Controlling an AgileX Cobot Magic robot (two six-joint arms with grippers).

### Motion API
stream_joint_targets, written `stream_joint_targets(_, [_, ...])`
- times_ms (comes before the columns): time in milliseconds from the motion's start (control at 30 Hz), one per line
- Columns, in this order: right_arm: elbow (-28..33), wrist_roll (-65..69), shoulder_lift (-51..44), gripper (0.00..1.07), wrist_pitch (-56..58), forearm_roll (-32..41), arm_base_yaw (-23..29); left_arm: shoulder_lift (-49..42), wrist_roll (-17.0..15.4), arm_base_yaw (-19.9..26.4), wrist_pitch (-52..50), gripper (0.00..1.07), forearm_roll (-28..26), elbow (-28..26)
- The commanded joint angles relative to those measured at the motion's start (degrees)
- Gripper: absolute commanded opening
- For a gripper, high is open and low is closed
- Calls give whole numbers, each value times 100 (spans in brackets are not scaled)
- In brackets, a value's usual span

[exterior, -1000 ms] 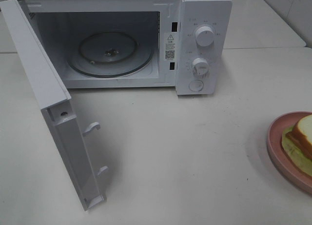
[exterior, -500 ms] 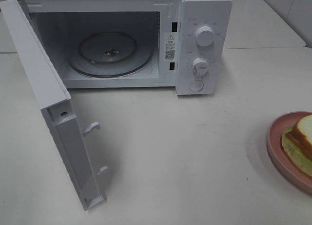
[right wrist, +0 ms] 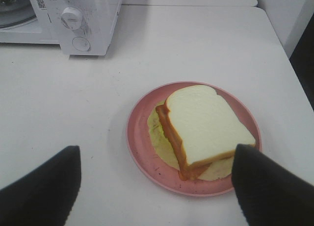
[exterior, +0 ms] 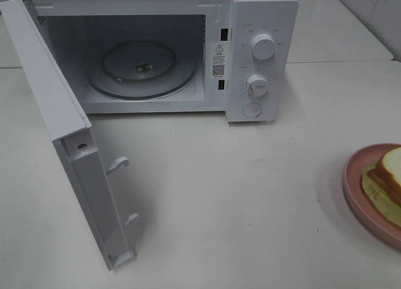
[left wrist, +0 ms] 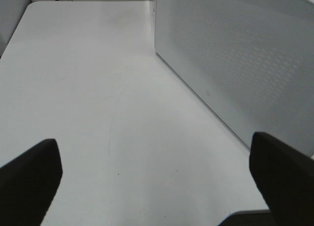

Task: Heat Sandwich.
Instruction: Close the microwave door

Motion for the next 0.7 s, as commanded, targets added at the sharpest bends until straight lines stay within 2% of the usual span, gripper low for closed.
stream_joint_targets(33, [0,-17,-160,77,-80,11,-34,195,-34,-6,-212,91,0,-103])
stream_joint_targets(100, [0,-17,-160,77,-80,11,-34,401,-34,-6,-315,86,23,-103])
stream_joint_targets(133, [0,-17,-160,77,-80,11,-34,659,-34,-6,-401,79,23,-103])
stream_joint_targets(167, [0,-17,-160,77,-80,11,-34,659,-34,-6,-401,79,23,-103])
stream_joint_targets(267, [0,-17,-160,77,-80,11,-34,1026,-34,-6,-561,65,23,-103])
stream_joint_targets(300, [0,-17,-160,77,-80,11,-34,1295,-34,-6,-716,54,23,-103])
stream_joint_targets(333, [0,-17,-160,77,-80,11,-34,1295,-34,-6,-716,54,23,-103])
stream_joint_targets(367, [0,-17,-160,77,-80,11,-34,1404,-34,-6,-837,50,23,-103])
stream_joint_targets(400, [0,-17,-160,77,-80,11,-34,1530,-34,-6,-980,44,23,-103])
stream_joint_targets(433, [0,-17,-160,77,-80,11,-34,1730,-34,-6,-1232,32,23,-103])
stream_joint_targets(467, [0,-17,-160,77,-80,11,-34,1730,-34,-6,-1232,32,23,-103])
stream_joint_targets(533, [0,-17,-160,77,-80,11,-34,1954,-34,-6,-1507,19,23,-86])
stream_joint_targets(567, [0,-17,-160,77,-80,11,-34,2149,-34,-6,-1833,5,23,-23])
stream_joint_targets(600, [0,-17,-160,77,-80,11,-34,2252,-34,-6,-2005,0,23,40])
stream_joint_targets(700, [0,-17,-160,77,-80,11,-34,2429,-17,-6,-2355,0,23,172])
